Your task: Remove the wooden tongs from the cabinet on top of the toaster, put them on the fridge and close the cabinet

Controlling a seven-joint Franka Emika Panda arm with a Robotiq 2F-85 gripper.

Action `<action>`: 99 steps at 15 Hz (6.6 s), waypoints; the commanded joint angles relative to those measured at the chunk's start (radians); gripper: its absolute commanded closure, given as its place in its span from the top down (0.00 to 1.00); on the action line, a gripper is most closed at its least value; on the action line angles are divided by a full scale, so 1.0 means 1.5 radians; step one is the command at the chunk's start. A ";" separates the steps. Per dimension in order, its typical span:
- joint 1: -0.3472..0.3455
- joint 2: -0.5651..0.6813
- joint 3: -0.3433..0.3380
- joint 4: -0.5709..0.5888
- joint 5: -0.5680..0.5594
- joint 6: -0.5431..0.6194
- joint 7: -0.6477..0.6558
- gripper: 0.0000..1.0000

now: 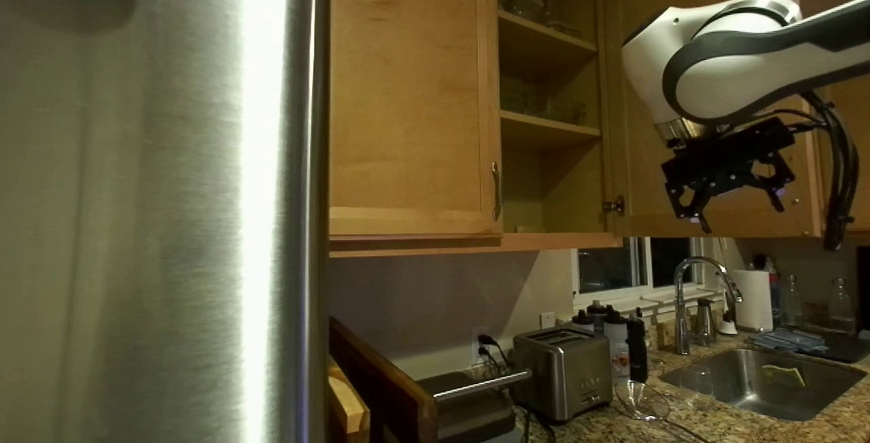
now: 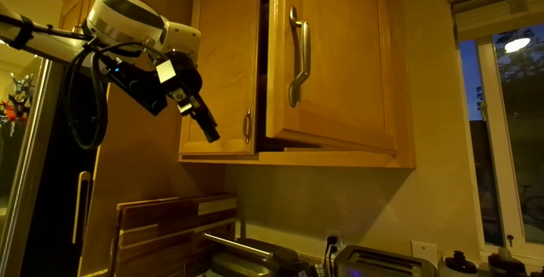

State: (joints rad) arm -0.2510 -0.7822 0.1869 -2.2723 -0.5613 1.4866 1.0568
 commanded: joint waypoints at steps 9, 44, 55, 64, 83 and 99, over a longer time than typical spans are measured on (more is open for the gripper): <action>0.099 0.142 -0.128 0.119 0.091 0.267 -0.268 1.00; 0.074 0.500 -0.180 0.559 0.480 0.234 -0.204 1.00; 0.079 0.566 -0.192 0.671 0.459 0.073 -0.073 1.00; 0.062 0.679 -0.207 0.825 0.476 0.006 0.000 1.00; 0.019 0.809 -0.208 0.967 0.546 -0.070 0.013 1.00; 0.033 0.768 -0.220 0.848 0.540 0.144 0.027 1.00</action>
State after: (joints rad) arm -0.2053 0.4241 -0.1371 -0.9051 0.2439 1.6642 1.0713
